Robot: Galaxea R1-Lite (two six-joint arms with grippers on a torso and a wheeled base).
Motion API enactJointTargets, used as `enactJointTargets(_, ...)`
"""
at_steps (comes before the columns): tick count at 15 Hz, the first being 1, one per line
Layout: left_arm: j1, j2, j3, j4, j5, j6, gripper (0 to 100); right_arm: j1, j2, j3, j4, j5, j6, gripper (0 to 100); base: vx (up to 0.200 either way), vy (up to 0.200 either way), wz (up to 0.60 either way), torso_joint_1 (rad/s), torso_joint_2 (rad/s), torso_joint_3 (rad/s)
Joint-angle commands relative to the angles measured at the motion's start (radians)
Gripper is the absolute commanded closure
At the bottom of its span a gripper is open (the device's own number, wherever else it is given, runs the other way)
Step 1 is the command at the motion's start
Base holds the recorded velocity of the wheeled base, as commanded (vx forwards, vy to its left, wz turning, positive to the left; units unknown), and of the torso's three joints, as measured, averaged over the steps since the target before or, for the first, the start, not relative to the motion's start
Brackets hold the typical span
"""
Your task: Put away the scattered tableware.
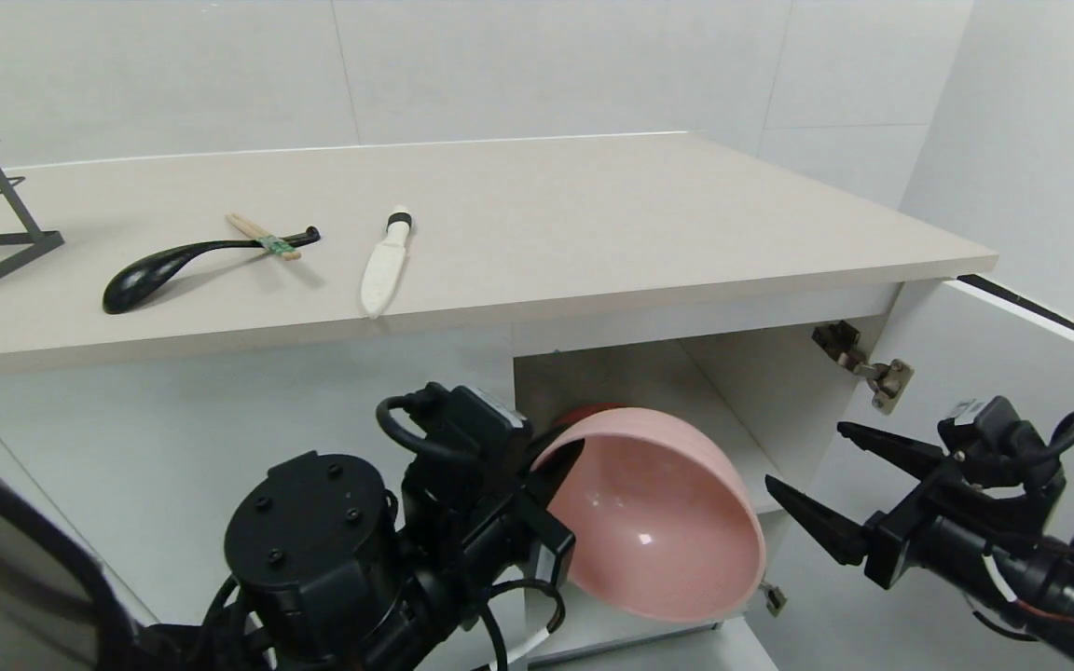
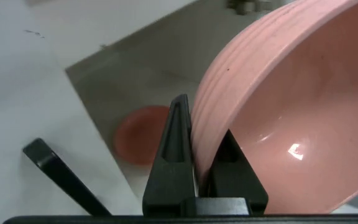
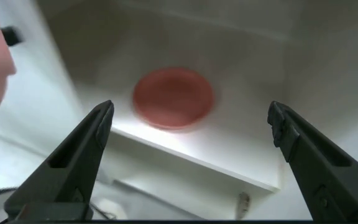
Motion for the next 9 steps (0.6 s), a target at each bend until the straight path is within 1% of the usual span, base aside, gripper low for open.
enactJointTargets(1,-0.018,0.084,-0.066,0.002,0.039,0.001,100,-0.056,0.006,-0.003,-0.001,0.0,-0.001,0,0.0,0.0,0.0,0.0,0.0,0.0)
enactJointTargets(3,-0.049,0.13,-0.077,0.0,0.054,-0.001,100,-0.083,0.006,-0.013,-0.001,0.0,-0.001,0,0.0,0.0,0.0,0.0,0.0,0.0)
enactJointTargets(5,-0.055,0.17,-0.101,-0.003,0.083,-0.001,100,-0.085,0.004,-0.013,-0.001,0.0,-0.001,0,0.0,0.0,0.0,0.0,0.0,0.0)
enactJointTargets(6,-0.06,0.208,-0.146,-0.006,0.14,-0.004,100,-0.091,0.003,-0.012,-0.001,0.0,-0.002,0,0.0,0.0,0.0,0.0,0.0,0.0)
enactJointTargets(7,-0.061,0.225,-0.161,-0.006,0.174,-0.01,100,-0.099,0.004,-0.01,-0.001,0.0,-0.002,0,0.0,0.0,0.0,0.0,0.0,0.0)
enactJointTargets(9,-0.058,0.26,-0.184,-0.012,0.235,-0.012,100,-0.116,0.018,-0.013,-0.001,0.0,-0.005,0,0.0,0.0,0.0,0.0,0.0,0.0)
